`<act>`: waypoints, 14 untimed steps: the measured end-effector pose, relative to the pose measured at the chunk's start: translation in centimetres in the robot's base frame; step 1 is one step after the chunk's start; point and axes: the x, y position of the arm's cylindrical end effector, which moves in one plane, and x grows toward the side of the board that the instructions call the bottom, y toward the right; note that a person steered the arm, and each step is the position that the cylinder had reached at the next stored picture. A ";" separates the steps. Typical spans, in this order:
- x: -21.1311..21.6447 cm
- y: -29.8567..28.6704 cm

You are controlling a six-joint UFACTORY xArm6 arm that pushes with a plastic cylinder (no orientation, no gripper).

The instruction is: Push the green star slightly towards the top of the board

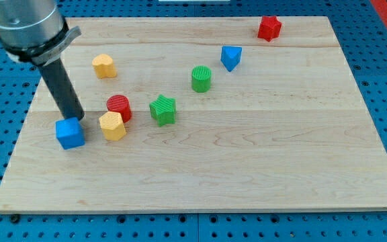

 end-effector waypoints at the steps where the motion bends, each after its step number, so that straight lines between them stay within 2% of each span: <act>1: -0.8 -2.6; 3: 1.9 -1.9; 4: 0.0 -6.1; 5: -3.7 -8.2; 6: -7.4 -5.9; 9: -6.6 7.2; 10: -5.7 7.2; 14: -3.0 13.2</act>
